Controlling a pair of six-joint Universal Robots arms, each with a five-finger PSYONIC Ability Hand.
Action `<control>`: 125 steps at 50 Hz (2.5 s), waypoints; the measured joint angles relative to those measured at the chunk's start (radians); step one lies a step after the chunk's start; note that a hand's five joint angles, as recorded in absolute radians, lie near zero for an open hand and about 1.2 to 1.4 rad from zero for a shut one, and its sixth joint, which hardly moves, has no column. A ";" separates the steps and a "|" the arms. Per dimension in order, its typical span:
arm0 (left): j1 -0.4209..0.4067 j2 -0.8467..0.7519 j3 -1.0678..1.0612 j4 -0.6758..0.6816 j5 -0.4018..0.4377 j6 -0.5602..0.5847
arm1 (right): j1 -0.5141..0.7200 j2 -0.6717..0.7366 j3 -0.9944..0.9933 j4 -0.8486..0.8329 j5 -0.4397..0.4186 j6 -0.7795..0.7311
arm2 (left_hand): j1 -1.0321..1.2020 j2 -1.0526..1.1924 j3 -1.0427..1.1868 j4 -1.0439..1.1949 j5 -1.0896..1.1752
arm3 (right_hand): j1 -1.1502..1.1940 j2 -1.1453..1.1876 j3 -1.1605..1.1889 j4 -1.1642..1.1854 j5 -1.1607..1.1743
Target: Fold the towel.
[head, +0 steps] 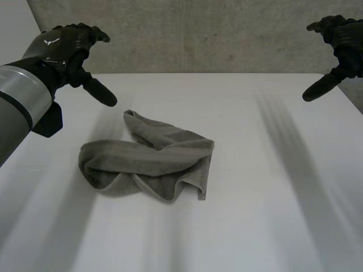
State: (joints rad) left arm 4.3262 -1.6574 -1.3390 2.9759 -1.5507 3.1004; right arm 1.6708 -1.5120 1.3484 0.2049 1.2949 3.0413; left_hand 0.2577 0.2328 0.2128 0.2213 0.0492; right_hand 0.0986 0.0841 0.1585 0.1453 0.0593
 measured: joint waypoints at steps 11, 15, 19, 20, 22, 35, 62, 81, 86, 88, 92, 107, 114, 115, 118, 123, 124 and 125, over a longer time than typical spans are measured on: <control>0.000 0.002 -0.052 0.007 0.000 0.005 | 0.019 -0.007 0.011 0.002 -0.027 -0.009 | 0.000 0.000 0.000 0.000 0.000 | 0.000 0.000 0.000 0.000 0.000; 0.001 -0.001 -0.121 0.023 0.000 0.012 | 0.078 -0.012 0.024 0.008 -0.061 -0.038 | 0.000 0.000 0.000 0.000 0.000 | 0.000 0.000 0.000 0.000 0.000; 0.003 -0.014 -0.180 0.057 -0.001 0.024 | 0.146 -0.006 0.039 0.008 -0.087 -0.087 | 0.000 0.000 0.000 0.000 0.000 | 0.000 0.000 0.000 0.000 0.000; 0.004 -0.021 -0.197 0.070 -0.001 0.031 | 0.170 0.002 0.041 0.006 -0.090 -0.105 | 0.000 0.000 0.000 0.000 0.000 | 0.000 0.000 0.000 0.000 0.000; 0.007 -0.037 -0.226 0.092 -0.001 0.049 | 0.218 0.026 0.042 0.003 -0.093 -0.137 | 0.000 0.000 0.000 0.000 0.000 | 0.000 0.000 0.000 0.000 0.000; 0.033 -0.205 -0.302 0.199 -0.012 0.174 | 0.490 0.341 -0.057 -0.037 0.016 -0.285 | 0.000 0.000 0.000 0.000 0.000 | 0.000 0.000 0.000 0.000 0.000; 0.041 -0.486 -0.203 0.374 -0.116 0.176 | 0.702 0.749 -0.253 -0.302 0.238 -0.532 | 0.831 0.879 0.000 0.000 0.853 | 0.852 0.877 0.000 0.000 0.730; 0.036 -0.133 -0.229 0.120 0.158 0.181 | 0.536 0.270 -0.064 -0.112 0.008 -0.537 | 1.021 1.085 0.000 0.000 1.095 | 1.166 1.246 0.000 0.000 1.101; 0.030 -0.087 -0.172 0.009 0.290 0.180 | 0.449 0.243 -0.094 0.054 -0.121 -0.545 | 1.021 1.095 0.000 0.000 1.097 | 1.171 1.247 0.000 0.000 1.101; 0.028 -0.104 -0.121 0.005 0.304 0.179 | 0.423 0.271 -0.136 0.075 -0.147 -0.550 | 1.022 1.096 0.000 0.000 1.097 | 1.173 1.247 0.000 0.000 1.101; 0.019 -0.169 -0.004 0.089 0.259 0.175 | 0.404 0.351 -0.253 0.020 -0.135 -0.551 | 1.025 1.097 0.000 0.000 1.097 | 1.174 1.247 0.000 0.000 1.101; -0.146 0.011 0.087 0.829 0.096 0.059 | 0.379 0.106 -0.345 -0.646 0.166 -0.253 | 1.025 1.101 0.000 0.000 1.097 | 1.177 1.247 0.000 0.000 1.101; -0.175 0.142 -0.016 0.864 0.178 -0.044 | 0.311 -0.021 -0.174 -0.639 0.042 -0.163 | 1.025 1.107 0.000 0.000 1.097 | 1.177 1.247 0.000 0.000 1.101; -0.179 0.143 -0.026 0.861 0.186 -0.048 | 0.307 -0.023 -0.161 -0.631 0.028 -0.162 | 1.025 1.107 0.000 0.000 1.097 | 1.177 1.247 0.000 0.000 1.101; -0.216 0.121 -0.102 0.824 0.240 -0.061 | 0.274 -0.010 -0.077 -0.561 -0.063 -0.167 | 1.025 1.108 0.000 0.000 1.098 | 1.063 1.089 0.000 0.000 0.954; -0.275 0.019 -0.202 0.746 0.304 -0.058 | 0.221 0.097 0.009 -0.436 -0.168 -0.211 | 0.722 0.744 0.000 0.000 0.779 | 0.574 0.627 0.000 0.000 0.440; -0.290 -0.012 -0.221 0.718 0.317 -0.056 | 0.211 0.128 0.021 -0.404 -0.185 -0.229 | 0.535 0.553 0.000 0.000 0.587 | 0.493 0.535 0.000 0.000 0.331; -0.307 -0.044 -0.235 0.686 0.329 -0.052 | 0.202 0.162 0.029 -0.364 -0.195 -0.259 | 0.353 0.388 0.000 0.000 0.395 | 0.386 0.438 0.000 0.000 0.215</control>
State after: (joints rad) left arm 4.0196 -1.7016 -1.5743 3.6622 -1.2212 3.0482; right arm 1.8731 -1.3503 1.3777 -0.1593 1.0997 2.7821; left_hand 0.6106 0.6205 0.2128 0.2214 0.4447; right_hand 0.4849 0.5216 0.1590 0.1453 0.2741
